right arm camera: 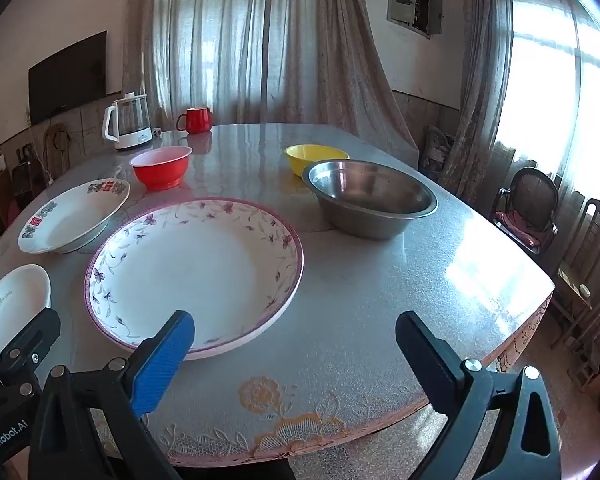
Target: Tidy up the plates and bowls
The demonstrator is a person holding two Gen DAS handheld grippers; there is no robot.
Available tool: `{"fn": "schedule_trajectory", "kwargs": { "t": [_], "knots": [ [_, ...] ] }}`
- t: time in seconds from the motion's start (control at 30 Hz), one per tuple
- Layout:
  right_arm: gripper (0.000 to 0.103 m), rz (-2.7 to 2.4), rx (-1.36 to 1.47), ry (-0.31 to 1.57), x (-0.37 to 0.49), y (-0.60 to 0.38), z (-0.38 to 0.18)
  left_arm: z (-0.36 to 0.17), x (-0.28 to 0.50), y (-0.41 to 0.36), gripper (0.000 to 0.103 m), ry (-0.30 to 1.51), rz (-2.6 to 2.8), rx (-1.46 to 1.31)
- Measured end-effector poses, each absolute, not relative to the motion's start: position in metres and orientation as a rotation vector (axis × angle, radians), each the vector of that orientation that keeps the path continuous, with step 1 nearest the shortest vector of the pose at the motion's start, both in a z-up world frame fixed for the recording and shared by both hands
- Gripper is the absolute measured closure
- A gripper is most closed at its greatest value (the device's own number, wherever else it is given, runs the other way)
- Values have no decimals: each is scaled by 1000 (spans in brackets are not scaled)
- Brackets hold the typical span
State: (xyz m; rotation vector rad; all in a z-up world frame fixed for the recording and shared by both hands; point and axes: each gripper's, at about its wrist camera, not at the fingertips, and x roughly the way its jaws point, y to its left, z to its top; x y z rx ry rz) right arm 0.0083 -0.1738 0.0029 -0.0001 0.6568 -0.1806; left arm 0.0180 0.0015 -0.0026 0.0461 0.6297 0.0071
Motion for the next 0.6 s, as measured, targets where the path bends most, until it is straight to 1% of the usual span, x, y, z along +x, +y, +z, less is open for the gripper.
{"fn": "schedule_trajectory", "kwargs": {
  "t": [0.6],
  "knots": [
    [1,-167,29,668,30,-182,0,-9,29,1,0,675,22,63]
  ]
}}
